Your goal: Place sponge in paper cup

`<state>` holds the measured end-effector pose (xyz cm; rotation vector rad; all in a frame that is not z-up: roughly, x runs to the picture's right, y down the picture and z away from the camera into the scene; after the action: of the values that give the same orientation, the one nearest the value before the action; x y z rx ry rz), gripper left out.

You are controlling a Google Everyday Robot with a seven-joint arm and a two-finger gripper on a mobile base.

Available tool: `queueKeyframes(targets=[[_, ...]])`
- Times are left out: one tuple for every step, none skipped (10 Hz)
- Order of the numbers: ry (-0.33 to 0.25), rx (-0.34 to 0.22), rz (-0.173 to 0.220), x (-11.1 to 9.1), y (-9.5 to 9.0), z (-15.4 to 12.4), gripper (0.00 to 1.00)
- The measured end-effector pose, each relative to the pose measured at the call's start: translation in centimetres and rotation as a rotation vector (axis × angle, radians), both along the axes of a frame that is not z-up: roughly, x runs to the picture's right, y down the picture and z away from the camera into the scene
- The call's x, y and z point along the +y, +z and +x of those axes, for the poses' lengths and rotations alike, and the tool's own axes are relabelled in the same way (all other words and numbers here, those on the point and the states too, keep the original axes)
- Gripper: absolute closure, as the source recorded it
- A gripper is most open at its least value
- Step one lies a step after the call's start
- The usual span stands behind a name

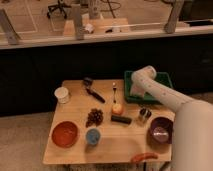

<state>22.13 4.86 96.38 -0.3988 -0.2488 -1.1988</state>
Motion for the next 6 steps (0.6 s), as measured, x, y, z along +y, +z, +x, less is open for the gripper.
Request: queueKeyframes(targets=[[0.027, 0.005, 0.005, -0.5, -0.2, 0.2, 1.00], [0.064, 0.004, 0.010, -1.3, -0.9, 0.6, 1.00], [0.090, -0.003, 0.016, -2.1, -1.6, 0.9, 1.00], [0.120, -0.016, 0.029, -3.5, -3.0, 1.3, 1.00], [0.154, -0.033, 0.044, -5.0, -4.7, 1.6, 1.00], [0.189, -0.053, 0.056, -6.6, -6.6, 1.8, 1.00]])
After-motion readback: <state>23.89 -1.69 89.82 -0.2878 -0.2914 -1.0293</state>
